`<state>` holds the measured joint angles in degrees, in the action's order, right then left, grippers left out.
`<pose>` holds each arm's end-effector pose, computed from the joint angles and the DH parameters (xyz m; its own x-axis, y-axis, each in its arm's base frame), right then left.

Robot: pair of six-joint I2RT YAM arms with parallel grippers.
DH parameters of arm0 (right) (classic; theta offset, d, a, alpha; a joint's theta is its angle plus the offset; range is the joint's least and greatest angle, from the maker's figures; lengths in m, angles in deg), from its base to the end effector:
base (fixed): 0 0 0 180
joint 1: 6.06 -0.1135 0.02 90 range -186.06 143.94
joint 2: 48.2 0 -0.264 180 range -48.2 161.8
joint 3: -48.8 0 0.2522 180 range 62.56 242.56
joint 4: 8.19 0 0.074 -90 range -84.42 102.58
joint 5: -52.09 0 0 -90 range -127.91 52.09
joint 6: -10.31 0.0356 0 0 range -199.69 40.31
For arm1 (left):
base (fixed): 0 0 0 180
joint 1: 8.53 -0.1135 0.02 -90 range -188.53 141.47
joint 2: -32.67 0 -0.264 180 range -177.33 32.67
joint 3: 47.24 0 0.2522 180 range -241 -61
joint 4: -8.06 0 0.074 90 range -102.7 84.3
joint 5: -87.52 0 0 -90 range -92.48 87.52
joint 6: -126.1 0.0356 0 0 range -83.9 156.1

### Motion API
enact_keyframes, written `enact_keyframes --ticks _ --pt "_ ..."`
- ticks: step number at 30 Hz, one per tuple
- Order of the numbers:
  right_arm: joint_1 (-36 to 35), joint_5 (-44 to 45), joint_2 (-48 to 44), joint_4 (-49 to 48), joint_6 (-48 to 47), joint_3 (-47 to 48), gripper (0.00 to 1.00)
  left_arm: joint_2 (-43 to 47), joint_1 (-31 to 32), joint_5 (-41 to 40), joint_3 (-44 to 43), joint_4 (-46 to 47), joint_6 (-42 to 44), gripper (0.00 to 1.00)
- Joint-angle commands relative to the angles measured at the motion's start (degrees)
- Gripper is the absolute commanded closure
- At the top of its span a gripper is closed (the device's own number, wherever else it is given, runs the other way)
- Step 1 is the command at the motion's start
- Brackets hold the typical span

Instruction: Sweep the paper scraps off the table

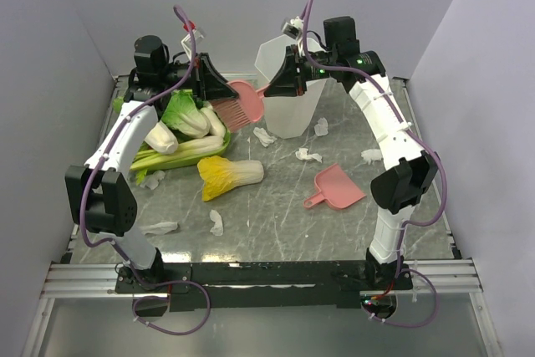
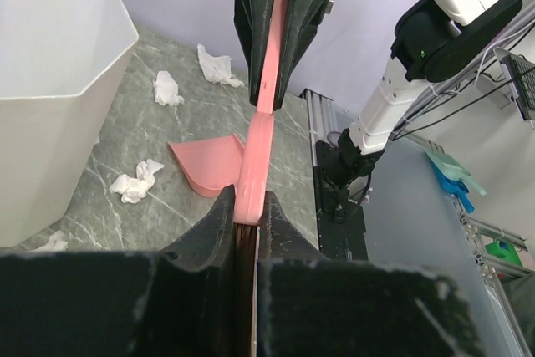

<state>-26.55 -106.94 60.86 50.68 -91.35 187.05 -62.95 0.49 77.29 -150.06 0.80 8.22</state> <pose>0.3647 0.1718 0.4431 -0.2754 -0.1801 -0.9443 -0.9607 0.0152 0.2772 0.3662 -0.0936 0.4078 -0.4684 -0.0097 -0.8834 0.8832 0.0187 -0.4685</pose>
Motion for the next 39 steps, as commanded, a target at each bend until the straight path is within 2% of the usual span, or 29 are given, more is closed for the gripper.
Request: enact_keyframes --ticks 1,3,4,7,12,16,20,21,23,24,25,27,30,35,39 --pt "-0.34 -0.66 -1.74 -0.19 -1.52 0.85 0.99 0.52 0.21 0.13 -0.94 0.28 0.89 0.96" --pt "-0.34 -0.05 -2.26 -0.45 -1.26 0.23 1.0 0.6 0.21 -1.89 -1.56 -3.14 5.26 0.83" --pt "-0.25 0.65 -2.53 -0.98 -1.09 -0.03 1.0 0.69 0.21 -3.98 -2.43 -7.43 7.2 0.63" --pt "0.89 2.49 -3.93 -0.45 -0.47 -0.03 1.0 2.18 0.21 -8.03 -2.88 -13.51 13.98 0.42" --pt "7.37 7.94 -13.05 -2.13 1.29 -5.12 1.0 9.21 0.3 -20.07 1.33 -16.26 22.07 0.28" --pt "14.85 14.09 -19.39 0.77 2.08 -5.4 1.0 13.95 2.4 -23.16 7.22 -19.58 29.34 0.26" --pt "18.99 29.09 -28.25 6.83 -4.76 -6.79 1.0 17.03 11.69 -26.76 12.14 -26.27 43.75 0.26" --pt "19.78 37.4 -29.94 7.62 -4.69 -8.19 1.0 17.65 13.03 -28.94 15.11 -25.32 44.22 0.25" --pt "20.23 45.44 -36.06 6.76 -4.25 -15.91 1.0 18.36 15.67 -30.28 17.76 -22.34 43.01 0.24" --pt "20.23 54.18 -38.19 3.97 -3.81 -19.77 1.0 18.18 16.46 -31.33 18.99 -20.76 43.0 0.23" --pt "22.49 57.84 -40.3 2.64 -3.55 -27.29 1.0 17.05 17.6 -33.43 19.01 -21.26 43.69 0.23" --pt "24.0 63.38 -44.88 0.52 -1.97 -32.88 1.0 15.38 22.08 -36.51 18.22 -22.05 45.02 0.25" --pt "27.6 65.17 -47.0 0.95 -2.67 -37.29 1.0 11.78 28.15 -42.75 16.47 -21.71 42.21 0.25" --pt "30.95 61.74 -46.57 0.34 -2.49 -40.46 1.0 4.92 37.45 -51.35 13.21 -21.98 38.8 0.26" --pt "32.17 64.2 -46.3 3.14 -0.82 -42.31 1.0 0.87 41.69 -52.09 14.34 -19.43 35.61 0.29"
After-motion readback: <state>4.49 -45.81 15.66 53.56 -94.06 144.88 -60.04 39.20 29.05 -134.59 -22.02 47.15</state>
